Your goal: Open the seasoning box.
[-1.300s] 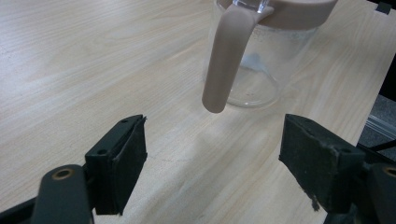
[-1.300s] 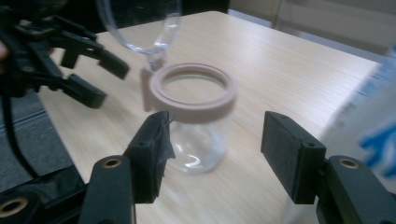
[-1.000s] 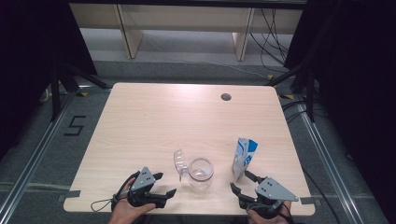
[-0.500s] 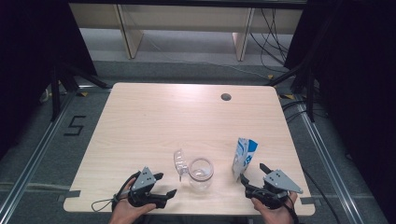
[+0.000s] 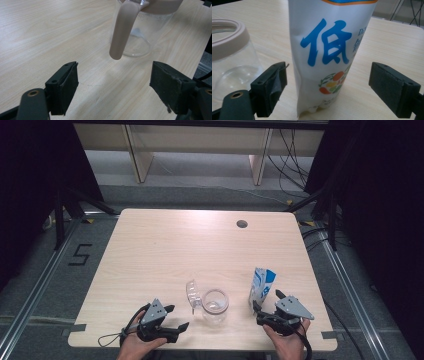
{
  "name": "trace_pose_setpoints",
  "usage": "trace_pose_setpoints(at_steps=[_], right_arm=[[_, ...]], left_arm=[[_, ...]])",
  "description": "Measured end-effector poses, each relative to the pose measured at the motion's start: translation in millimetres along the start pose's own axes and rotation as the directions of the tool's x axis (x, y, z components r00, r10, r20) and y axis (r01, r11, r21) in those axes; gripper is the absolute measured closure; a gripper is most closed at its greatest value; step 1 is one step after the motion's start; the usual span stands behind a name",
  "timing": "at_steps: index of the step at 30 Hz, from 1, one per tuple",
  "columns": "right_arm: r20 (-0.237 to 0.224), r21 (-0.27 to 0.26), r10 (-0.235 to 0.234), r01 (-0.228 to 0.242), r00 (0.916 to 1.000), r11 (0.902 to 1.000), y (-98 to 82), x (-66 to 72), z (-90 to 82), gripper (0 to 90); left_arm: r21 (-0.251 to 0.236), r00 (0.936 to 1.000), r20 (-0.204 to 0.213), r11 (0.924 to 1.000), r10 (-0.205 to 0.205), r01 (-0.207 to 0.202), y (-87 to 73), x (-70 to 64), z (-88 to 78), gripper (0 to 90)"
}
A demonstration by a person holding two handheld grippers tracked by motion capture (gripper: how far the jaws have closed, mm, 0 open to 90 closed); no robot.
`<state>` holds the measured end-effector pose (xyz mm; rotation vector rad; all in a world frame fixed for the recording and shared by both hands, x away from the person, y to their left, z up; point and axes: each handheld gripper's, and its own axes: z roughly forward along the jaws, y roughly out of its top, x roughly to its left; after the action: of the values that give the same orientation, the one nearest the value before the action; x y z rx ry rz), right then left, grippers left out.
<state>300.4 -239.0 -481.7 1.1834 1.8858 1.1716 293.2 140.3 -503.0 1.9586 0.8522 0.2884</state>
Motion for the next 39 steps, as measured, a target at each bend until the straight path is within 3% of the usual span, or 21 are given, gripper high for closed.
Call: trace_pose_setpoints(at_steps=[2, 3, 5, 6, 7, 10, 11, 16, 21, 25, 26, 27, 29, 30, 31, 33, 35, 38, 39], right_arm=[[0.006, -0.01, -0.002, 0.002, 1.0, 0.9999, -0.6, -0.3, 6.0, 15.8], [0.005, -0.009, 0.003, -0.003, 1.0, 1.0, -0.7, -0.1, 6.9, 15.8], [0.011, -0.008, 0.007, -0.006, 0.9999, 0.9999, -1.5, -0.3, 9.9, 15.8], [0.011, -0.015, -0.002, 0.002, 0.9999, 0.9999, -1.6, -0.5, 11.7, 15.9], [0.008, -0.018, 0.003, -0.003, 1.0, 0.9998, -1.7, -0.4, 12.8, 15.9], [0.005, -0.018, 0.034, -0.034, 0.9994, 0.9993, -1.5, 0.6, 16.0, 15.9], [0.0, -0.03, 0.022, -0.022, 0.9998, 0.9993, -2.1, 0.0, 18.4, 15.8], [0.009, -0.021, 0.031, -0.03, 0.9995, 0.9993, -2.7, 5.2, 24.4, 16.5], [-0.001, -0.01, 0.059, -0.059, 0.9982, 0.9982, -2.5, 6.0, 29.5, 19.1], [0.014, -0.026, 0.051, -0.051, 0.9986, 0.9983, -5.2, 5.1, 35.1, 19.7], [0.018, -0.031, 0.075, -0.074, 0.997, 0.9968, -6.2, 5.4, 36.0, 20.2], [0.006, -0.034, 0.054, -0.053, 0.9985, 0.998, -5.9, 3.5, 36.7, 20.6], [-0.009, -0.037, 0.094, -0.094, 0.9956, 0.9949, -7.0, 3.8, 38.5, 21.4], [0.007, -0.034, 0.1, -0.1, 0.995, 0.9944, -6.9, 4.0, 37.6, 21.9], [0.008, -0.039, 0.098, -0.098, 0.9951, 0.9944, -6.8, 3.9, 38.1, 22.0], [-0.002, -0.067, 0.076, -0.076, 0.9971, 0.9949, -6.9, 2.9, 41.7, 22.1], [0.006, -0.055, 0.103, -0.103, 0.9947, 0.9932, -6.8, 4.8, 41.6, 22.6], [0.001, -0.072, 0.086, -0.086, 0.9963, 0.9937, -7.1, 1.9, 43.7, 23.3], [0.003, -0.068, 0.102, -0.102, 0.9947, 0.9925, -7.1, 3.2, 43.8, 23.5]], left_arm=[[0.004, 0.9998, 0.001, 0.9998, 0.021, -0.021, 0.2, 0.8, -0.3, 21.9], [-0.005, 1.0, 0.0, 1.0, -0.006, 0.006, -0.2, -0.5, 0.7, 21.9], [0.0, 1.0, 0.001, 1.0, 0.002, -0.002, -0.1, 0.0, 0.0, 21.9], [0.007, 0.9995, -0.008, 0.9995, 0.029, -0.029, 0.3, 1.4, -0.8, 21.9], [-0.001, 1.0, 0.002, 1.0, -0.001, 0.001, -0.1, 0.0, 0.1, 21.9], [0.0, 1.0, 0.002, 1.0, 0.003, -0.003, 0.0, 0.1, -0.1, 21.9], [0.008, 0.9996, -0.009, 0.9996, 0.028, -0.028, 0.4, 1.2, -0.9, 21.9], [-0.001, 1.0, -0.001, 1.0, 0.007, -0.007, 0.1, -0.1, 0.1, 21.9], [0.001, 0.9998, -0.007, 0.9998, 0.018, -0.018, 0.5, 0.0, -0.7, 21.9], [-0.001, 0.9999, -0.003, 0.9999, 0.017, -0.017, 0.3, 0.0, -0.4, 21.9], [-0.004, 0.9999, -0.001, 0.9999, 0.016, -0.016, 0.3, 0.0, -0.4, 21.9], [-0.002, 0.9999, 0.005, 0.9999, 0.015, -0.015, 0.5, 0.2, -0.5, 21.9], [0.004, 0.9998, -0.008, 0.9998, 0.02, -0.02, 0.7, 0.2, -1.0, 21.9], [0.006, 0.9996, -0.002, 0.9996, 0.026, -0.026, 0.5, 1.5, -0.7, 21.9], [0.001, 1.0, 0.002, 1.0, 0.007, -0.007, 0.1, 0.7, -0.2, 21.9], [-0.001, 0.9997, 0.003, 0.9997, 0.025, -0.025, 0.5, 2.2, -0.4, 21.9], [-0.003, 0.9998, 0.001, 0.9998, 0.019, -0.019, 0.5, 2.3, -0.3, 21.9], [-0.001, 1.0, 0.001, 1.0, 0.006, -0.006, 0.1, 1.2, -0.3, 21.9], [-0.001, 1.0, 0.0, 1.0, 0.009, -0.009, 0.3, 1.2, -0.2, 21.9]])
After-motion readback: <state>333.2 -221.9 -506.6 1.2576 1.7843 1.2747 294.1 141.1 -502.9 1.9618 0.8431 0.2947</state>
